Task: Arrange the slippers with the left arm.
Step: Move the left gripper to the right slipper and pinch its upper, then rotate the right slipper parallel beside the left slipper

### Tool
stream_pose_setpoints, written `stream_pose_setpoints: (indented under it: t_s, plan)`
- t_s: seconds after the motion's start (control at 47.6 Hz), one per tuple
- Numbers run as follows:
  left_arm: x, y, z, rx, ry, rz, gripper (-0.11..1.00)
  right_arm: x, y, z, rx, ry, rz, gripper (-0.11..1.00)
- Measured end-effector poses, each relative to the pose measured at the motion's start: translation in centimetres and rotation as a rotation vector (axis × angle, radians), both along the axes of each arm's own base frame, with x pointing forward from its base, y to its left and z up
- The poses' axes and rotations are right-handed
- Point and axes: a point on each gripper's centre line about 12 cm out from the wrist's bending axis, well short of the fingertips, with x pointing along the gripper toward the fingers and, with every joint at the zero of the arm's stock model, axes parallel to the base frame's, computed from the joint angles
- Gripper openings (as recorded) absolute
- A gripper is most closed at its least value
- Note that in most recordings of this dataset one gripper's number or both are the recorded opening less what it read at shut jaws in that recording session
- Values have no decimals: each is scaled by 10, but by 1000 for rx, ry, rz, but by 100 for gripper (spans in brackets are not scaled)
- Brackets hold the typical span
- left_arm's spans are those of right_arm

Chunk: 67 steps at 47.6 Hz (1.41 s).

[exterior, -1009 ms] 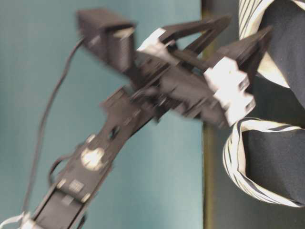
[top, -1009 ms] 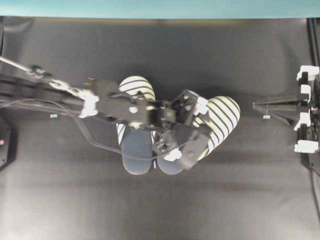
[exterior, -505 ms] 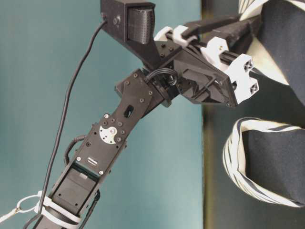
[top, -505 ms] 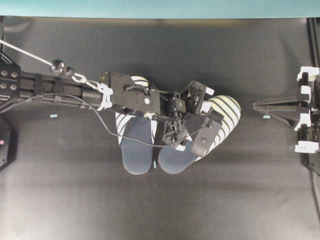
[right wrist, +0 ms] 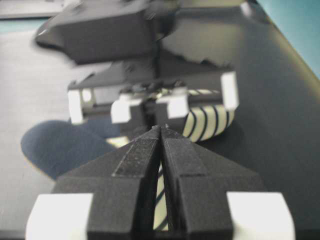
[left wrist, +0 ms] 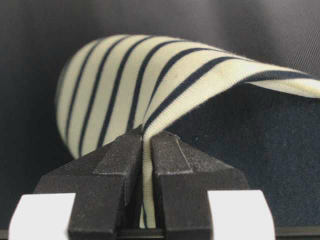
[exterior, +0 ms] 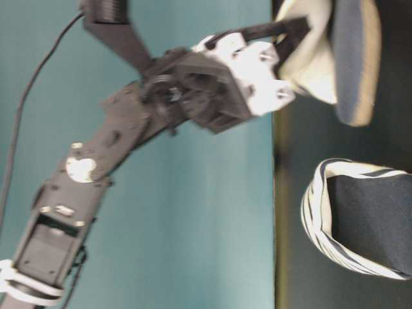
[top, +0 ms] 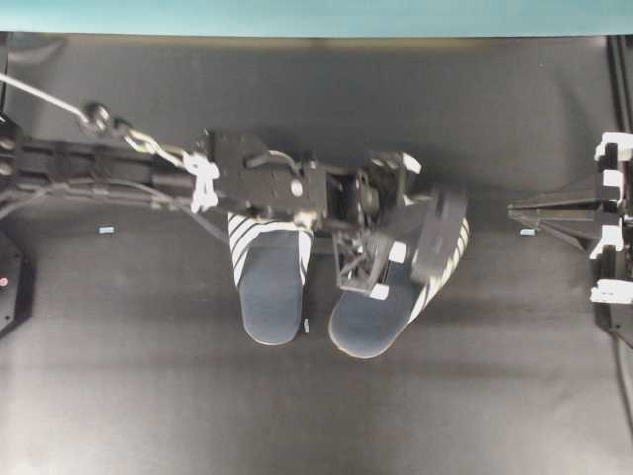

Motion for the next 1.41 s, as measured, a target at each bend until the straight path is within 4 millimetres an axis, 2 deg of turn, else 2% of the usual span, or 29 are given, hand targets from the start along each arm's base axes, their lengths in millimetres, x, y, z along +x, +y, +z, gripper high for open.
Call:
stream_pose_setpoints:
  t_s: [0.21, 0.315, 0.505, 0.715, 0.904, 1.114, 1.408]
  plan:
    - [-22, 24, 26, -86, 37, 160, 1, -2, 0, 1, -1, -11, 0, -1]
    - [-35, 30, 31, -115, 57, 215, 1, -3, 0, 0, -1, -8, 2, -1]
    - [-48, 34, 21, -152, 95, 277, 1, -3, 1, 0, -2, -9, 2, -1]
    - [-49, 35, 14, -162, 108, 294, 1, -3, 0, 0, -3, -14, 0, -1]
    - [-48, 39, -13, -169, 160, 313, 1, -3, 0, 0, -2, -14, 0, -1]
    - [-47, 34, -36, -184, 196, 329, 1, -4, 0, -1, -1, -12, 0, -1]
    - [-44, 26, -39, -196, 170, 324, 1, -4, 0, -2, -1, -11, 0, -1]
